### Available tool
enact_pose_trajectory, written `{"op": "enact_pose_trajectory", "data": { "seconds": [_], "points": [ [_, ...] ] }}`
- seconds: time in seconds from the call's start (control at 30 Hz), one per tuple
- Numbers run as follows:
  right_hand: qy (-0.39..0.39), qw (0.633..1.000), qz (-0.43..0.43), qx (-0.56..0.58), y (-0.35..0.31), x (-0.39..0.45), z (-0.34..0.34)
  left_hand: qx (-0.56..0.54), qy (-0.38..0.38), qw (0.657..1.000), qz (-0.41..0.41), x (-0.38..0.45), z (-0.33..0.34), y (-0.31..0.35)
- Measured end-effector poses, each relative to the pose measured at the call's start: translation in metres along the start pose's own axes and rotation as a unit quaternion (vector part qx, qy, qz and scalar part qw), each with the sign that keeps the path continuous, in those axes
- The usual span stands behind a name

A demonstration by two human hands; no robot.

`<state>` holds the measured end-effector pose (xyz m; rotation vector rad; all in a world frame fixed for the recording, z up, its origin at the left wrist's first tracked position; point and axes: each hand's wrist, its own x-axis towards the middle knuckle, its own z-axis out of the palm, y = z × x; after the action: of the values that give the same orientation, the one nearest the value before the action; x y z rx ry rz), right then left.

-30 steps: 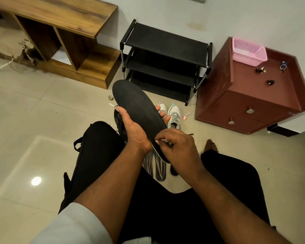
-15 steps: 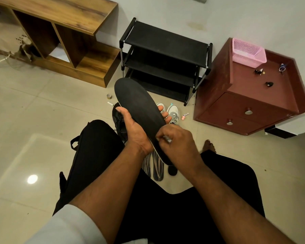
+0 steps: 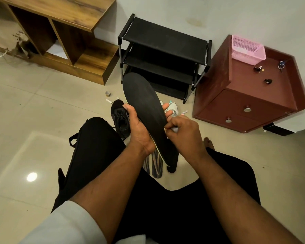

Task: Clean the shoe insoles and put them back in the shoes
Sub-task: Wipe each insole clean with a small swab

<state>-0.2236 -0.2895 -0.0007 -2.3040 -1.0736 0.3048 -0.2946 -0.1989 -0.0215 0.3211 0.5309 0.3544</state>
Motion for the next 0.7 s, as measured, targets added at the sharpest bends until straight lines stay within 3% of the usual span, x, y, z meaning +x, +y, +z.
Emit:
{"op": "enact_pose_trajectory", "data": {
  "seconds": [0.07, 0.27, 0.43, 0.53, 0.7],
  "points": [
    [0.003, 1.0, 0.01, 0.008, -0.002, -0.001, 0.004, 0.007, 0.005, 1.0, -0.01, 0.0, -0.002, -0.001],
    [-0.033, 0.995, -0.091, 0.032, -0.021, -0.01, 0.013, 0.021, 0.031, 0.999, 0.013, 0.0, -0.004, -0.002],
    [0.015, 1.0, -0.017, -0.001, 0.002, -0.001, 0.01, 0.018, 0.0, 1.0, -0.026, -0.003, -0.005, -0.003],
    [0.029, 0.999, -0.02, 0.0, -0.001, -0.003, 0.012, 0.007, -0.007, 1.0, -0.023, -0.005, -0.003, -0.002],
    [-0.034, 0.995, -0.088, 0.028, -0.027, -0.014, 0.012, 0.057, 0.043, 0.997, 0.019, -0.007, -0.001, -0.002]
  ]
}}
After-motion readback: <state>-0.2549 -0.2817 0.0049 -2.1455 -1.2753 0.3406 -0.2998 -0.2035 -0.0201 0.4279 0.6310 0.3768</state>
